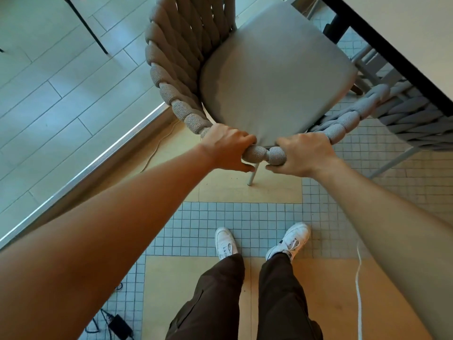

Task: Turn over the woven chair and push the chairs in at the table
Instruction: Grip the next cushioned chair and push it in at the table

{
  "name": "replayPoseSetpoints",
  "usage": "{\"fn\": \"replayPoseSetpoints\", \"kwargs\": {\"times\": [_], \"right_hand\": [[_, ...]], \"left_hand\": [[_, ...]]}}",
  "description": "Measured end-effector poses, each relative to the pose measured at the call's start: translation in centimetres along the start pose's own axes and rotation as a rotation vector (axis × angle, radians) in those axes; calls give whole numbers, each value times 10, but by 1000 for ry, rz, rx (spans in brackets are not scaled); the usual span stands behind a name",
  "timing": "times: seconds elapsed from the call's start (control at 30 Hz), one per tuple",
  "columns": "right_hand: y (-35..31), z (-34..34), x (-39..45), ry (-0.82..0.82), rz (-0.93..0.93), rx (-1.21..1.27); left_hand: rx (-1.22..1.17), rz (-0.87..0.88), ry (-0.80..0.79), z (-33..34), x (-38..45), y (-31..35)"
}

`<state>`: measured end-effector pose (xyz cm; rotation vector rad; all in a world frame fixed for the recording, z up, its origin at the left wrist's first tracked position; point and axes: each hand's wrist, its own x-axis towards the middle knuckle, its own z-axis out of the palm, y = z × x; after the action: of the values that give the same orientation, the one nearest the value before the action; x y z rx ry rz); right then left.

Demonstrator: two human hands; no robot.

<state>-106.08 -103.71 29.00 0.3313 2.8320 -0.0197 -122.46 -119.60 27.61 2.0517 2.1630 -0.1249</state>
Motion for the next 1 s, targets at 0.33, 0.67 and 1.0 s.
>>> {"fn": "replayPoseSetpoints", "kwargs": {"times": [0.33,0.67,1.0], "right_hand": [[10,10,5,-7,-26,-77],[10,8,5,-65,-27,-17],[35,-17,-18,-259,-219,207]], "left_hand": [[-6,-92,95,10,8,11],[-24,-211,-145,-6,12,20],[-94,-466,-396,-40,25,67]]}}
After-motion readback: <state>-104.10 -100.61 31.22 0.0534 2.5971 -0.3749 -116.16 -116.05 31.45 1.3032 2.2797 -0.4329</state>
